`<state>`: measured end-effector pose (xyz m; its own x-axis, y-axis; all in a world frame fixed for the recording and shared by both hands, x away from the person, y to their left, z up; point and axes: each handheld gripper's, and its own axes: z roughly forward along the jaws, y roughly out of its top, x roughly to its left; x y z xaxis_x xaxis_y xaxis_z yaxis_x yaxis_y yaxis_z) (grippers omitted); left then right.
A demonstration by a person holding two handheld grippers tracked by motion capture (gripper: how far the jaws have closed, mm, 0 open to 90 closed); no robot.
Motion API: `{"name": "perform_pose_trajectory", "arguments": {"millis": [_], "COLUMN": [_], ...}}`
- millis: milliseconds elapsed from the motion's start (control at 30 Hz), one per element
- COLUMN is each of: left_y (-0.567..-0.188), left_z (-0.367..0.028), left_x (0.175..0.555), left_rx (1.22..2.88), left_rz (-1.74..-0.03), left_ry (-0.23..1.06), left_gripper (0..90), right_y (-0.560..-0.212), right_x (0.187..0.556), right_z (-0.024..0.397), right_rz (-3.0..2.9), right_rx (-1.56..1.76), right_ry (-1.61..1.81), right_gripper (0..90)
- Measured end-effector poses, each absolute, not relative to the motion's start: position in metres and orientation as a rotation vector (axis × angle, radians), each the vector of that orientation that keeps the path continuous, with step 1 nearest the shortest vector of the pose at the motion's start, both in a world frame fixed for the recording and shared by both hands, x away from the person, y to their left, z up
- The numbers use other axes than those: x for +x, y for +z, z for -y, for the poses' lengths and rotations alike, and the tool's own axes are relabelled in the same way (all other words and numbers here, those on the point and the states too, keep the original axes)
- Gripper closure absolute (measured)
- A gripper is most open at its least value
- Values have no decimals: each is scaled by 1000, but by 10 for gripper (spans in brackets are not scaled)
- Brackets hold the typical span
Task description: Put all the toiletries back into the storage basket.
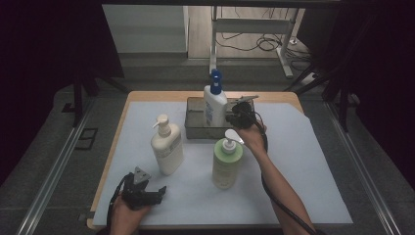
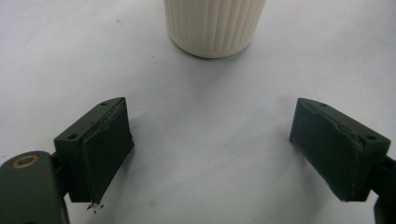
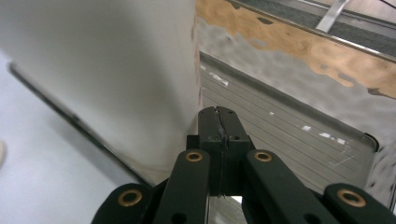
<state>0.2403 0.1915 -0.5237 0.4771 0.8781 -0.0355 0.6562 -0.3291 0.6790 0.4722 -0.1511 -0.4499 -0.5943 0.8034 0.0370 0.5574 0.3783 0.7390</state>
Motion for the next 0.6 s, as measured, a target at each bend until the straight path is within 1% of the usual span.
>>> {"name": "perform_pose_trajectory", "arguments": {"millis": [600], "left_y": [-524], "left_z": [-192], "left_x": [240], "left_rx": [2093], "left_rz": [-1264], "left_ry": [452], "left_gripper": [121], "right_y": [-460], "right_x": [482], "right_z": [144], "right_rz": [-2358], "right_rx": [1240], "right_ry": [1012], "right_gripper": [897]}}
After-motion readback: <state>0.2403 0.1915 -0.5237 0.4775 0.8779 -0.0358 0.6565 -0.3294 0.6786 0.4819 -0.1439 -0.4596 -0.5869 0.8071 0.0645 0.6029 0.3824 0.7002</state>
